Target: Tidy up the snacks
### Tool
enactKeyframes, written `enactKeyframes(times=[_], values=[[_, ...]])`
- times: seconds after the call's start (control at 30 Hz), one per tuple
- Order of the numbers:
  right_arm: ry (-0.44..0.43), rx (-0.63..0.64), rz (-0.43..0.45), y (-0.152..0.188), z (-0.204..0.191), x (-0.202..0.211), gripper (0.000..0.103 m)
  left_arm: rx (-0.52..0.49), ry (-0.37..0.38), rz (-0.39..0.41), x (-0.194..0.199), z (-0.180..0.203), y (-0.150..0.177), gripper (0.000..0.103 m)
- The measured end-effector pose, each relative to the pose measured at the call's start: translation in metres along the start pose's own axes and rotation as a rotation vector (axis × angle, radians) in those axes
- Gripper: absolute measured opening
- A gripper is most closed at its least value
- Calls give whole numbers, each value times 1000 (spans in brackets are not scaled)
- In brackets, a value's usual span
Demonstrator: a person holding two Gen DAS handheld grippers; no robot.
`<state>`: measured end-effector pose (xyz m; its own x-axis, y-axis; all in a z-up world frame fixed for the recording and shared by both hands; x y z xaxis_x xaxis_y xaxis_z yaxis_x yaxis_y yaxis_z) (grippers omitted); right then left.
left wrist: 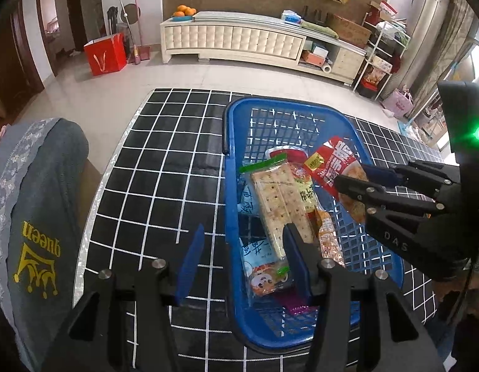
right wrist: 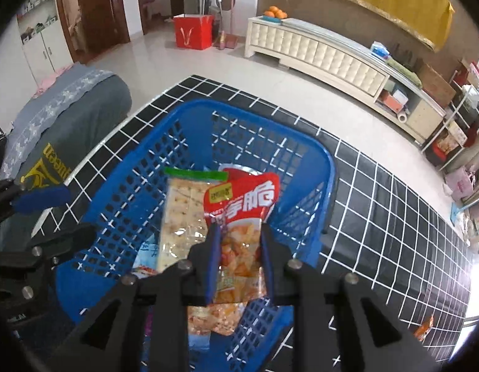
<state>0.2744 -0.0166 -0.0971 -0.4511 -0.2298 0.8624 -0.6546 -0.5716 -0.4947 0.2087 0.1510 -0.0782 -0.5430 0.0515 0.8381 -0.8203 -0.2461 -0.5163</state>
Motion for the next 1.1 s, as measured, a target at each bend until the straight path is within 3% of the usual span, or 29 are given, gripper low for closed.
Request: enactKeyframes(times=[0.07, 0.17, 0.4, 0.63, 0.83, 0.93, 1.1], values=[[3, -15, 10, 1, 3, 1, 36, 1, -3, 1, 0, 1, 1, 50], [-4, -48, 24, 2, 7, 3, 62, -2, -17, 12, 2, 3, 2, 50], [-44, -107, 64, 10, 19, 21, 81, -30, 8, 26, 10, 19, 6, 50], [17, -225, 95, 37, 63, 60, 83, -55, 29, 69, 24, 52, 6, 50], [56, -321, 96, 75, 107, 86, 83, -127, 90, 113, 31, 104, 8, 50], [60, -390, 91, 101, 132, 96, 83, -131, 139, 99, 26, 133, 8, 67], [110, -464, 77, 136, 172, 107, 83, -133, 193, 92, 13, 181, 13, 69]])
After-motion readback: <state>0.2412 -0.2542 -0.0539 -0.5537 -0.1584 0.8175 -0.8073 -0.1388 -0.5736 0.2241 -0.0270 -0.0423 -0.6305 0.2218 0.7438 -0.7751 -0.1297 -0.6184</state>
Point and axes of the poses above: each gripper's, at about its wrist camera, not at the fingertips, and x roughly against the way its jaws point, z to its right, y to its underside, the point moved 1 cm from there along -x, roughly the way its jaws point, and after that the axes turned 7 degrees about x, right-handed, at the moved point
